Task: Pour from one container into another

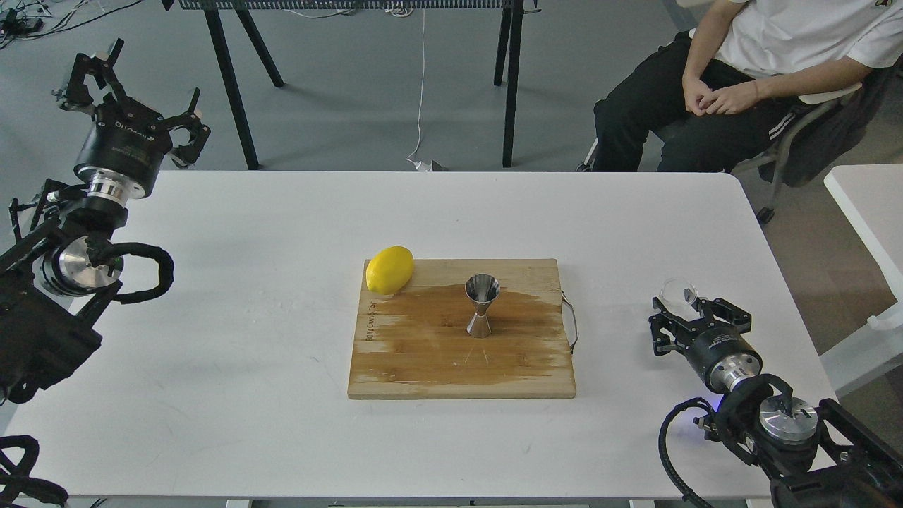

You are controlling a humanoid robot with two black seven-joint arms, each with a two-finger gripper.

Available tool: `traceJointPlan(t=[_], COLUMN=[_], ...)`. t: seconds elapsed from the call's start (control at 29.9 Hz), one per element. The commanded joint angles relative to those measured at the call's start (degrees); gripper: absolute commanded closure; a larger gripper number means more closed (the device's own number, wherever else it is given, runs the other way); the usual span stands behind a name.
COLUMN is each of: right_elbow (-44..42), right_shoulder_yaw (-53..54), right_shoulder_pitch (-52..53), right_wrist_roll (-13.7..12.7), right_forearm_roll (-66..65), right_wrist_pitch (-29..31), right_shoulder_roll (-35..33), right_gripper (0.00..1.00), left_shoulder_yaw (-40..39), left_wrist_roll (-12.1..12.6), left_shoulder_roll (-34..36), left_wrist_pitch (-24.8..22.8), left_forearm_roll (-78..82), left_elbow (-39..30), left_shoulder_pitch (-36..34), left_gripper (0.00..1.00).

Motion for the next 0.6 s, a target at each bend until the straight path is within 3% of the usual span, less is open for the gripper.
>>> traceJointPlan(t=[0.0, 0.07, 0.27, 0.5, 0.57], right_elbow=[-0.17, -0.26, -0.35, -0.35, -0.17], right_shoulder_yaw=[0.15, 0.15, 0.24, 0.15, 0.15], right_shoulder_pitch=[-0.03, 0.05, -0.03, -0.03, -0.03], right_wrist_roll=[-0.12, -0.12, -0.03, 0.32, 0.32], right_forearm_roll=[-0.03, 0.06, 0.06, 0.06, 0.06], right_wrist_pitch=[-0.20, -0.47, -0.56, -0.38, -0.03], right_shoulder_roll=[0.29, 0.37, 0.38, 0.38, 0.38], right_gripper=[0.49, 0.37, 0.16, 0.13, 0.05], left_shoulder_yaw=[0.03, 0.03, 0.03, 0.03, 0.03], left_wrist_roll=[0.00, 0.09, 0.09, 0.09, 0.09], left_shoulder_roll=[0.01, 0.01, 0.01, 0.10, 0.10], left_wrist_pitch=[0.00, 0.00, 0.00, 0.00, 0.00], left_forearm_roll=[0.00, 0.00, 0.00, 0.00, 0.00], left_elbow=[0.00, 0.00, 0.00, 0.00, 0.00], left_shoulder_pitch=[0.00, 0.00, 0.00, 0.00, 0.00], left_gripper=[0.00, 0.00, 0.00, 0.00, 0.00])
